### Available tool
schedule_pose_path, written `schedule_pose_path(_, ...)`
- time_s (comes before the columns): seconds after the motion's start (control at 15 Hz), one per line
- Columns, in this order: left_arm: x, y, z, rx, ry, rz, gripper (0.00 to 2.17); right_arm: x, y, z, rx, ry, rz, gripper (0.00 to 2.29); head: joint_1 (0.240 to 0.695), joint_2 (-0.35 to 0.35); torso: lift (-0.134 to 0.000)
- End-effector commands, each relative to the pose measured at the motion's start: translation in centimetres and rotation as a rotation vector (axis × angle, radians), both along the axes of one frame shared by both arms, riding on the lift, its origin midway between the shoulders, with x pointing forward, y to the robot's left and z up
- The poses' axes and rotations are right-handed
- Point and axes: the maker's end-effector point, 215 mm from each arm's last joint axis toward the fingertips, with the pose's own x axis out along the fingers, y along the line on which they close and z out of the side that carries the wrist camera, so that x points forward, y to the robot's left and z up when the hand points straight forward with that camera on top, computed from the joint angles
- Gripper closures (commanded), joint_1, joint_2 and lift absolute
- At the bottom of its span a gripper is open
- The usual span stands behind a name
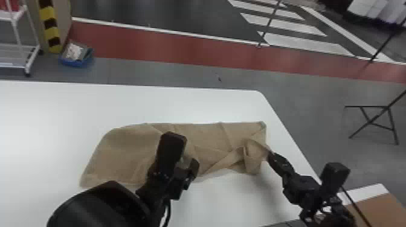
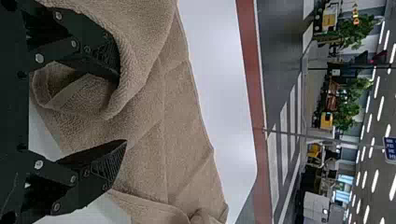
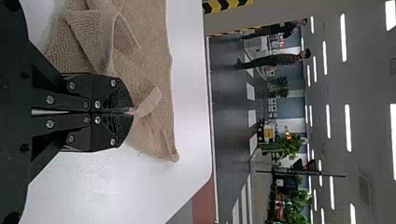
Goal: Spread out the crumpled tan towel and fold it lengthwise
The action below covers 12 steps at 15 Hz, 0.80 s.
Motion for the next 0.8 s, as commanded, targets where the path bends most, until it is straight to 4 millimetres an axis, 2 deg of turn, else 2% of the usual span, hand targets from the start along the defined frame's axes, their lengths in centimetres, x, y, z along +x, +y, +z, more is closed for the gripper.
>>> schedule_pose_path(0.0, 0.7, 2.6, 0.9, -0.018, -0.012, 0.045, 0.14, 0.1, 0.2, 0.0, 0.002, -0.001, 0.004, 1.42, 0.695, -0.35, -0.124)
schedule_pose_path(0.13, 1.6, 6.1, 0.5, 0.014, -0.024, 0.082, 0.14, 0.3, 0.6, 0.0, 0.001, -0.002, 0.01, 1.41, 0.695, -0.35, -0.124)
schedule_pose_path(0.2, 1.9, 7.0, 0.2, 0.032, -0.031, 0.089, 0.14, 0.4, 0.6, 0.0, 0.0, -0.001, 0.012, 1.41, 0.695, -0.35, -0.124)
schedule_pose_path(0.27, 2.8, 9.2, -0.2, 0.075, -0.054, 0.121, 0.14, 0.6, 1.0, 0.1, 0.003, -0.003, 0.016, 1.41, 0.695, -0.35, -0.124)
schedule_pose_path(0.47, 4.7, 13.9, -0.9, 0.115, -0.072, 0.204, 0.14, 0.7, 1.0, 0.2, 0.003, -0.006, 0.016, 1.41, 0.695, -0.35, -0.124)
schedule_pose_path(0.67, 6.0, 16.9, -0.2, 0.101, -0.089, 0.262, 0.14, 0.7, 0.3, 0.3, -0.007, -0.004, 0.007, 1.41, 0.695, -0.35, -0.124)
schedule_pose_path(0.73, 6.7, 17.5, 0.8, 0.086, -0.112, 0.28, 0.14, 0.8, 0.2, 0.4, -0.004, -0.006, 0.004, 1.41, 0.695, -0.35, -0.124)
